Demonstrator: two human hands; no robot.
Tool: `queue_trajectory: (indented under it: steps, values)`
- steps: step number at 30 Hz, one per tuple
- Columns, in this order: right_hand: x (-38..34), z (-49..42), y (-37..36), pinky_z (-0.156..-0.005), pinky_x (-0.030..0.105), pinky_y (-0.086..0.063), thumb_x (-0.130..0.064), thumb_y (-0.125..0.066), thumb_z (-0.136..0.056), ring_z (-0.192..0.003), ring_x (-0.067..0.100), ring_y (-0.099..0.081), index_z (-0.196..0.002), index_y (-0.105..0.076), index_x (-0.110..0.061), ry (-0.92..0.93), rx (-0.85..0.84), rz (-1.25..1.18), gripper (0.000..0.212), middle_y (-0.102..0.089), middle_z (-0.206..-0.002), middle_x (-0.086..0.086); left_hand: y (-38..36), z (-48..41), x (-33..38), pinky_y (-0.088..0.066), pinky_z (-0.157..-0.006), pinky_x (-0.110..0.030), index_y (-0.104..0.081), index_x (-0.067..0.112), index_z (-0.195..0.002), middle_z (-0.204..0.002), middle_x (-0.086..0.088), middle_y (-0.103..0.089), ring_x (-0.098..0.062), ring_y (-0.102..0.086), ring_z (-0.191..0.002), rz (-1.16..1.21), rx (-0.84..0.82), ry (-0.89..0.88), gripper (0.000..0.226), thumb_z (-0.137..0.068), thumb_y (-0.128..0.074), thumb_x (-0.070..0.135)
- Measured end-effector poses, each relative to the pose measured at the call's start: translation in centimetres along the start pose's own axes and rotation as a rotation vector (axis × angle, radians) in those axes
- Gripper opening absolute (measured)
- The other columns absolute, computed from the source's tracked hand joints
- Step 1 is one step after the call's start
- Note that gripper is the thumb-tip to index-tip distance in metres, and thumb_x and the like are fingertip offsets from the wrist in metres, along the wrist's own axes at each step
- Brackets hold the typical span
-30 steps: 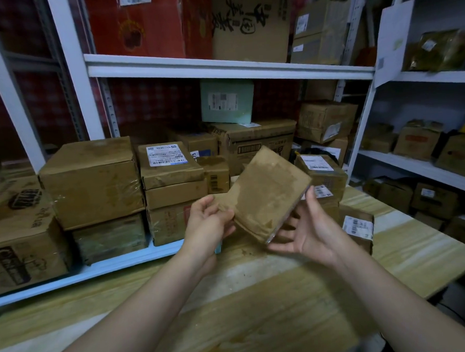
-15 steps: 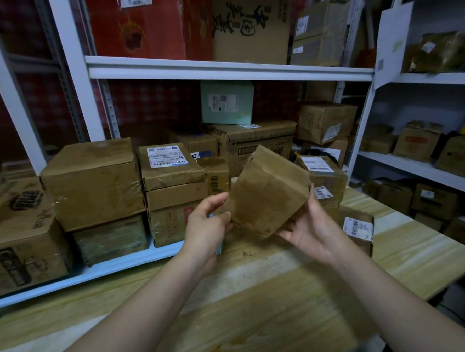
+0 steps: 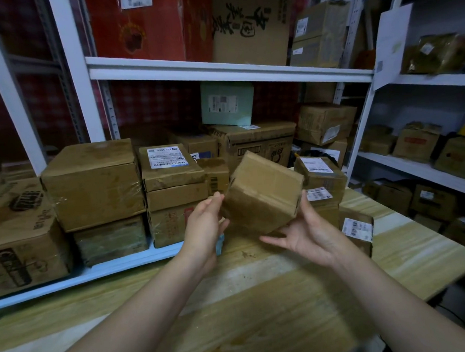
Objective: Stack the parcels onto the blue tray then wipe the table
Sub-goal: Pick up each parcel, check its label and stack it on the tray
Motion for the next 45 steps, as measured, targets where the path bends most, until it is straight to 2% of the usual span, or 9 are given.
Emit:
queue_trajectory:
  steps: [8, 12, 16, 19, 25, 31, 35, 38, 45]
  values:
    - [-0.5, 0.5, -0.2, -0.111, 0.041, -0.039, -0.048, -0.093, -0.051, -0.127, 0.029, -0.059, -0.139, -0.052, -0.012, 0.093, 0.019, -0.042, 0.104, -0.062, -0.135, 0.017, 0.3, 0.3, 0.3, -0.052, -0.081, -0.020, -0.067, 0.011, -0.116, -0.114, -0.003, -0.070, -0.011, -0.065, -0.104, -0.040, 0.011, -0.038, 0.023, -0.097, -0.055, 0.009]
    - [-0.8, 0.7, 0.4, -0.117, 0.042, -0.034, -0.046, -0.051, -0.098, -0.131, 0.030, -0.055, -0.142, -0.053, -0.015, 0.106, 0.105, -0.089, 0.053, -0.061, -0.138, 0.016, -0.1, 0.7, 0.6, -0.057, -0.080, -0.018, -0.067, 0.005, -0.118, -0.113, -0.010, -0.071, -0.011, -0.068, -0.095, 0.000, -0.008, -0.069, 0.027, -0.094, -0.056, 0.001]
    - [-0.6, 0.9, 0.5, -0.104, 0.052, -0.046, -0.064, -0.038, -0.095, -0.123, 0.035, -0.061, -0.120, -0.073, -0.017, 0.025, 0.138, -0.006, 0.064, -0.065, -0.129, 0.021, -0.5, 0.8, 0.7, -0.056, -0.080, -0.019, -0.067, 0.006, -0.118, -0.111, -0.011, -0.072, -0.020, -0.068, -0.102, 0.047, -0.010, -0.079, 0.026, -0.093, -0.058, 0.003]
    - [-0.3, 0.7, 0.8, -0.111, 0.061, -0.037, -0.064, -0.043, -0.093, -0.130, 0.039, -0.053, -0.135, -0.062, -0.015, -0.007, 0.113, 0.010, 0.067, -0.058, -0.139, 0.022, -0.4, 0.7, 0.9, -0.055, -0.086, -0.022, -0.070, 0.015, -0.114, -0.109, -0.006, -0.071, -0.014, -0.066, -0.098, -0.029, -0.003, -0.138, 0.030, -0.089, -0.064, 0.000]
    - [0.2, 0.3, 0.8, -0.108, 0.058, -0.042, -0.026, -0.055, -0.096, -0.135, 0.039, -0.048, -0.141, -0.052, -0.009, 0.028, 0.117, -0.029, 0.048, -0.055, -0.142, 0.023, -0.8, 1.1, 1.1, -0.056, -0.075, -0.016, -0.072, 0.020, -0.101, -0.097, 0.000, -0.073, 0.000, -0.068, -0.078, -0.103, -0.059, -0.189, 0.025, -0.084, -0.070, 0.001]
    - [-0.1, 0.2, 0.6, -0.106, 0.058, -0.043, -0.027, -0.050, -0.101, -0.127, 0.036, -0.057, -0.134, -0.057, -0.008, 0.084, 0.163, 0.012, 0.039, -0.063, -0.132, 0.022, -0.6, 1.3, 1.3, -0.050, -0.098, -0.035, -0.078, 0.033, -0.092, -0.117, -0.003, -0.066, -0.016, -0.063, -0.106, -0.239, -0.029, -0.242, 0.015, -0.084, -0.075, 0.021]
    - [-0.3, 0.4, 1.0, -0.103, 0.055, -0.046, -0.040, -0.049, -0.101, -0.123, 0.036, -0.060, -0.134, -0.058, -0.011, 0.097, 0.199, -0.017, 0.046, -0.065, -0.130, 0.020, -0.6, 1.3, 1.5, -0.048, -0.081, -0.017, -0.070, 0.033, -0.111, -0.109, 0.011, -0.065, 0.005, -0.058, -0.093, -0.273, -0.075, -0.214, 0.021, -0.091, -0.066, 0.031]
    - [-0.5, 0.6, 1.1, -0.098, 0.047, -0.051, -0.041, -0.046, -0.100, -0.119, 0.032, -0.064, -0.133, -0.062, -0.010, 0.096, 0.210, -0.048, 0.047, -0.067, -0.127, 0.020, -0.8, 1.2, 1.3, -0.048, -0.081, -0.019, -0.066, 0.029, -0.120, -0.111, 0.010, -0.068, 0.003, -0.061, -0.096, -0.258, -0.100, -0.144, 0.031, -0.090, -0.064, 0.038]
    - [-1.2, 0.7, 0.7, -0.085, 0.042, -0.058, -0.016, -0.058, -0.092, -0.108, 0.033, -0.063, -0.140, -0.049, -0.002, 0.166, 0.182, -0.020, 0.051, -0.060, -0.133, 0.025, -1.1, 1.5, 0.6, -0.052, -0.066, -0.018, -0.071, 0.023, -0.103, -0.097, 0.010, -0.075, -0.001, -0.066, -0.087, -0.173, -0.160, 0.038, 0.032, -0.095, -0.052, 0.048]
Point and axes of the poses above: each hand's wrist, its own z-axis away from the middle knuckle, its own y-axis out of the back of the hand, x = y × z, the point moved 4 cm from there along -z, towards the middle knuckle
